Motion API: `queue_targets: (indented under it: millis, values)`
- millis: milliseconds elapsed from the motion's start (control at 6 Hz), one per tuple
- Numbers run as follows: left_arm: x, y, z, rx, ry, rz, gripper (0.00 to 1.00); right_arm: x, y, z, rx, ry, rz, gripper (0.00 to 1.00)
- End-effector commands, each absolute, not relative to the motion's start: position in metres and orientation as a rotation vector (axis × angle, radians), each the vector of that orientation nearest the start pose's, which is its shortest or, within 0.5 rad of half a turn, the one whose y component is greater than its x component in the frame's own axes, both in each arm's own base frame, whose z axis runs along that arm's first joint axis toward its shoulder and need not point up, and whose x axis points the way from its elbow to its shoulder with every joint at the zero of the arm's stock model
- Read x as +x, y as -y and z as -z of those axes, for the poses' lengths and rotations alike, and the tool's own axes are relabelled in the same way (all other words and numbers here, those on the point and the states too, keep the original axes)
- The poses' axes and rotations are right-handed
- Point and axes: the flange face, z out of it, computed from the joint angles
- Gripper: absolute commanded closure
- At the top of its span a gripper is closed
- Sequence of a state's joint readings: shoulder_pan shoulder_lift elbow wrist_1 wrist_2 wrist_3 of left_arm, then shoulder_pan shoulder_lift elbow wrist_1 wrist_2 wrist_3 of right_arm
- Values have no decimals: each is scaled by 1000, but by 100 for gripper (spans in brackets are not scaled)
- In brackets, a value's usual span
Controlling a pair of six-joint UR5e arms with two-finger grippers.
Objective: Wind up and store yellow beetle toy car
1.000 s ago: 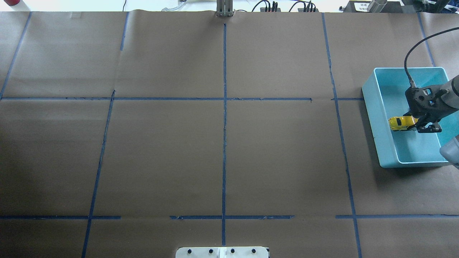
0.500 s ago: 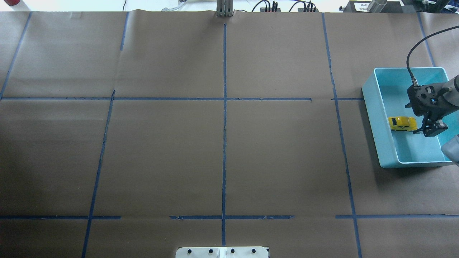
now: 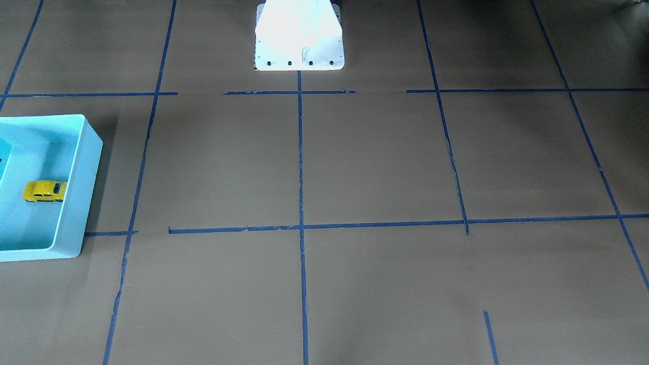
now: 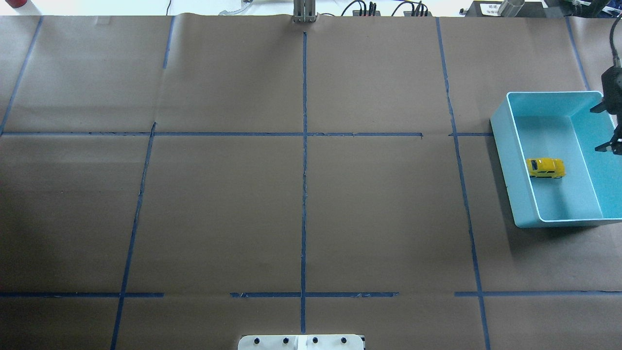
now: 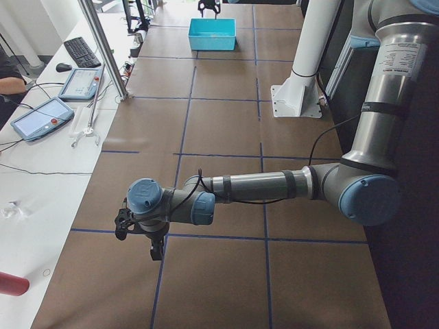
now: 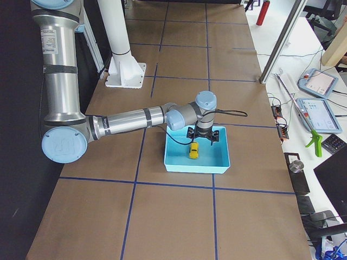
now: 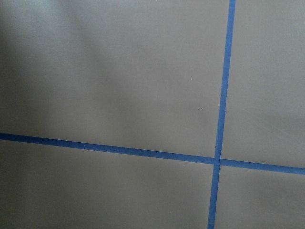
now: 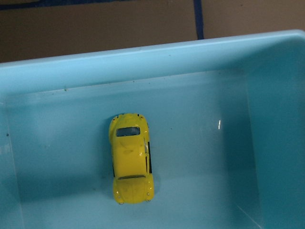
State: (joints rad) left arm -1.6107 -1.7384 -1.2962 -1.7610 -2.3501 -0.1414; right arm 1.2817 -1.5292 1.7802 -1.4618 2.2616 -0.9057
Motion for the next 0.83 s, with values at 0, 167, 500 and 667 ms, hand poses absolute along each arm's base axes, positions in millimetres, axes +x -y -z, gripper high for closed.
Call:
queue_targets:
  millis: [0,167,500,667]
  values:
    - [-86,563,-686,39,-784,139,0,-18,514,-486,392,672,881,0]
    - [-86,564,-684,42,-783,138,0,-2,511,-489,303,720,620,0]
    - [-84,564,-684,41,-783,135,0,33,477,-549,98,738,236,0]
    - [-84,564,-684,41,-784,135,0,62,468,-587,15,745,59,0]
